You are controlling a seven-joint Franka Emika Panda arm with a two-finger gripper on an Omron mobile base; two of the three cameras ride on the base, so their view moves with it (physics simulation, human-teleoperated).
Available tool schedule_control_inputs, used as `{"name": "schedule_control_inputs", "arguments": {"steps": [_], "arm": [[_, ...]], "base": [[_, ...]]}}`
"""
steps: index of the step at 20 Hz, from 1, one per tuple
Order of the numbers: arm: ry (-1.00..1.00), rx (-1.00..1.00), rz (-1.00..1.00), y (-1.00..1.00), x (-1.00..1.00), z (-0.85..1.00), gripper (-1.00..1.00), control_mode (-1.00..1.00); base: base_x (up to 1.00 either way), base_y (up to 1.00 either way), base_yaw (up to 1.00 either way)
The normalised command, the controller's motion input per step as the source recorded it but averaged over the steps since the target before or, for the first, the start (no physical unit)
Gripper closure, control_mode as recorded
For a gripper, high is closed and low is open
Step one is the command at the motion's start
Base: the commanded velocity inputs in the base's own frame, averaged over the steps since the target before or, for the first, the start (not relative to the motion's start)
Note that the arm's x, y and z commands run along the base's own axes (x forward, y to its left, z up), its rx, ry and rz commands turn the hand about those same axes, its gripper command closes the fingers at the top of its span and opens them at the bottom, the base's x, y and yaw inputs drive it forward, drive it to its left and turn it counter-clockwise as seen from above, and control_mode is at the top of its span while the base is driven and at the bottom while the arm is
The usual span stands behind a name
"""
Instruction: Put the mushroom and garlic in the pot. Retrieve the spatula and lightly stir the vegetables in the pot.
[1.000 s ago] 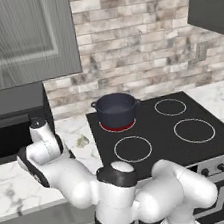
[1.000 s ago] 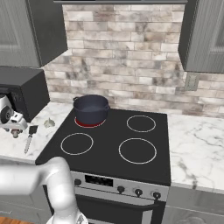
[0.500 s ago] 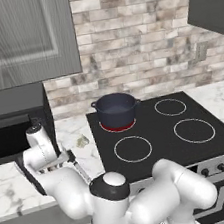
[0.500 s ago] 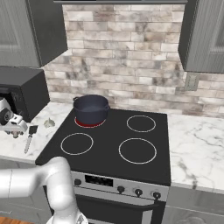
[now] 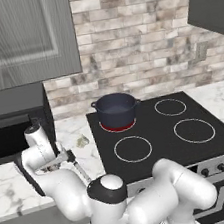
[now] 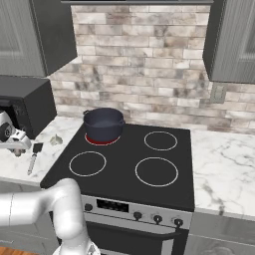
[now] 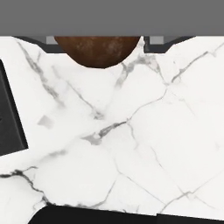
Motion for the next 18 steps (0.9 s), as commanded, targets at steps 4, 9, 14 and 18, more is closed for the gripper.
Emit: {"name": "schedule_control_inputs", "arguments": {"steps": [4,9,14,18], "arm": [[0.00,0.00,0.00,-0.16,-0.12,-0.02,1.00,-1.00],[0.00,0.04,0.00,-0.40,-0.35,0.19,1.00,-1.00],[0.02,0.06,0.00,-0.49,-0.40,0.40,1.00,-1.00],[0.00,0.04,-0.01,-0.52,-0.40,0.53,1.00,-1.00]], "base": [[0.00,0.00,0.00],[0.00,0.00,0.00],[0.00,0.00,0.00],[0.00,0.00,0.00]]}}
